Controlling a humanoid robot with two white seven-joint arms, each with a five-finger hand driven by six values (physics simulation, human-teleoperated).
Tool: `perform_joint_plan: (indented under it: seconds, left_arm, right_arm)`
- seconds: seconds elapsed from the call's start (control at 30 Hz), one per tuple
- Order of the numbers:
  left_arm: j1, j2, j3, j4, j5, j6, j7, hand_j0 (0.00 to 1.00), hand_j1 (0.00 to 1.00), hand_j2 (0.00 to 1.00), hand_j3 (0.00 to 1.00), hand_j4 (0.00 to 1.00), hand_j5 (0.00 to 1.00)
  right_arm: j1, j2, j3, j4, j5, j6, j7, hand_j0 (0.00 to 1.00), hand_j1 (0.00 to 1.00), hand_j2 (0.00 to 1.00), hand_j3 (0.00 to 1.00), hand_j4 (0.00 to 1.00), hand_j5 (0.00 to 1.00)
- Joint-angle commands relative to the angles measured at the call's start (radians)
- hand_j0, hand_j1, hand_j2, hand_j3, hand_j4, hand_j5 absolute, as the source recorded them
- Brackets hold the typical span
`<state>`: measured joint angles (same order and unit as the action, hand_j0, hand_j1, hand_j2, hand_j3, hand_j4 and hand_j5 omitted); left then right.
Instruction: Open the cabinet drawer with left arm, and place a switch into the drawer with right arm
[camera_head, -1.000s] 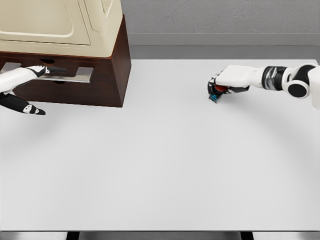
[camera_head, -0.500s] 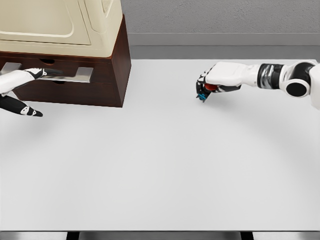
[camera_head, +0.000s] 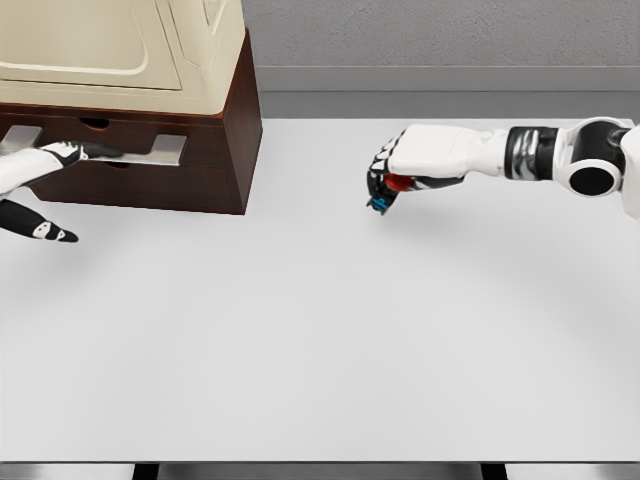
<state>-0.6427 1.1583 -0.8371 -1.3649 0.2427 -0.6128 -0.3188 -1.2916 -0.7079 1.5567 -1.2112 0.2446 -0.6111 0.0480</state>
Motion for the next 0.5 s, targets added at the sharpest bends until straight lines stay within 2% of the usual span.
perform_joint_plan:
  seconds: [0.0, 0.13, 0.4, 0.47]
  left_arm:
    - [0.000, 0.018, 0.001, -0.016, 0.007, 0.002, 0.000, 1.00, 1.00, 1.00, 1.00, 1.00, 1.00]
    - [0.003, 0.040, 0.001, -0.040, 0.009, 0.002, 0.000, 1.00, 1.00, 1.00, 1.00, 1.00, 1.00]
    - [0.037, 0.093, 0.001, -0.098, 0.043, 0.002, 0.000, 1.00, 1.00, 1.00, 1.00, 1.00, 1.00]
    - [0.049, 0.116, 0.003, -0.121, 0.055, 0.002, 0.000, 1.00, 1.00, 1.00, 1.00, 1.00, 1.00]
  right_arm:
    - [0.000, -0.002, -0.012, -0.022, -0.007, 0.000, 0.000, 0.47, 0.47, 0.47, 0.47, 0.47, 0.47]
    - [0.002, -0.002, -0.023, -0.025, -0.008, 0.000, -0.004, 0.48, 0.48, 0.48, 0.48, 0.48, 0.48]
    - [0.002, -0.036, -0.061, -0.106, -0.018, 0.000, -0.010, 0.48, 0.48, 0.48, 0.48, 0.48, 0.48]
    - [0.005, -0.057, -0.096, -0.152, -0.019, 0.000, -0.011, 0.48, 0.48, 0.48, 0.48, 0.48, 0.48]
